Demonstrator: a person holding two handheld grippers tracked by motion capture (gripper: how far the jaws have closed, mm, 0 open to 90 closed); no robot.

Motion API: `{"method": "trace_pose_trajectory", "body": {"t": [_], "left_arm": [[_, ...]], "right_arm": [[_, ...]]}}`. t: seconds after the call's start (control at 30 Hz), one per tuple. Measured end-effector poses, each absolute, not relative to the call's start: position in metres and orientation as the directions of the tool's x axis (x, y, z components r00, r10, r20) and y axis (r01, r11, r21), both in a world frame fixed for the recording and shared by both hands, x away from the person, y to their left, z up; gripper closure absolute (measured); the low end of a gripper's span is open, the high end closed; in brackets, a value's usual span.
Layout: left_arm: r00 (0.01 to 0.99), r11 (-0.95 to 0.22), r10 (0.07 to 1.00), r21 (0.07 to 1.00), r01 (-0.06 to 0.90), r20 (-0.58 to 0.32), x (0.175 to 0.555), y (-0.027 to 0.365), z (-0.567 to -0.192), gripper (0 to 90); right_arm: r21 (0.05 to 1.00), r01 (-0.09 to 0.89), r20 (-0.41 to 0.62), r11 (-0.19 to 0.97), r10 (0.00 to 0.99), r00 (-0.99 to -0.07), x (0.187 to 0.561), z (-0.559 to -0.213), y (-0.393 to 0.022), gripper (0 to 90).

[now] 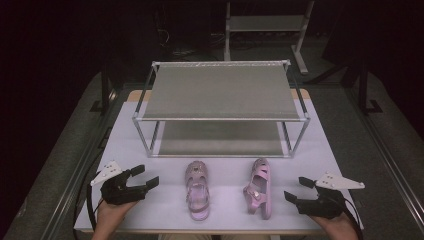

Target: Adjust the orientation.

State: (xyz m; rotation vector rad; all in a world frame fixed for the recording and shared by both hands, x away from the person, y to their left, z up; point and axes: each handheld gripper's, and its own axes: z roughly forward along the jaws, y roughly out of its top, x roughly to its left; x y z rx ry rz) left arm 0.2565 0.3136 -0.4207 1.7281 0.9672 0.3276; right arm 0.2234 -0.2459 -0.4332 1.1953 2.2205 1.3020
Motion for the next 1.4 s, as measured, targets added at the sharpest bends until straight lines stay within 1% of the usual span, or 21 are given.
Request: {"method": "trace_pose_trajectory", "body": {"t": [0.17, 0.3, 0.47, 0.77, 0.97, 1.3, 1.4], "left_arm": [[0.626, -0.069, 0.737, 0.893, 0.445, -0.255, 0.257, 0.312, -0.420, 20.3], [0.635, -0.093, 0.737, 0.896, 0.434, -0.231, 0.254, 0.311, -0.418, 20.2], [0.631, -0.063, 0.734, 0.900, 0.432, -0.251, 0.250, 0.308, -0.415, 20.2], [0.656, -0.070, 0.711, 0.903, 0.424, -0.253, 0.246, 0.286, -0.411, 20.0], [0.690, -0.105, 0.680, 0.898, 0.426, -0.248, 0.244, 0.268, -0.410, 20.1], [0.711, -0.135, 0.657, 0.889, 0.438, -0.251, 0.240, 0.249, -0.411, 20.5], [0.725, -0.157, 0.643, 0.884, 0.440, -0.247, 0.238, 0.240, -0.412, 21.9]], "right_arm": [[0.824, 0.509, 0.141, 0.248, 0.780, -0.609, 0.224, -0.434, -0.245, 22.1], [0.827, 0.504, 0.141, 0.247, 0.778, -0.612, 0.223, -0.433, -0.245, 21.9], [0.824, 0.506, 0.138, 0.253, 0.777, -0.614, 0.223, -0.433, -0.243, 21.3], [0.818, 0.515, 0.144, 0.257, 0.775, -0.616, 0.224, -0.434, -0.242, 20.4], [0.819, 0.515, 0.145, 0.254, 0.776, -0.613, 0.223, -0.434, -0.244, 20.3], [0.820, 0.514, 0.145, 0.252, 0.777, -0.613, 0.222, -0.433, -0.244, 20.4], [0.821, 0.515, 0.148, 0.246, 0.779, -0.609, 0.223, -0.432, -0.244, 20.4]]}}
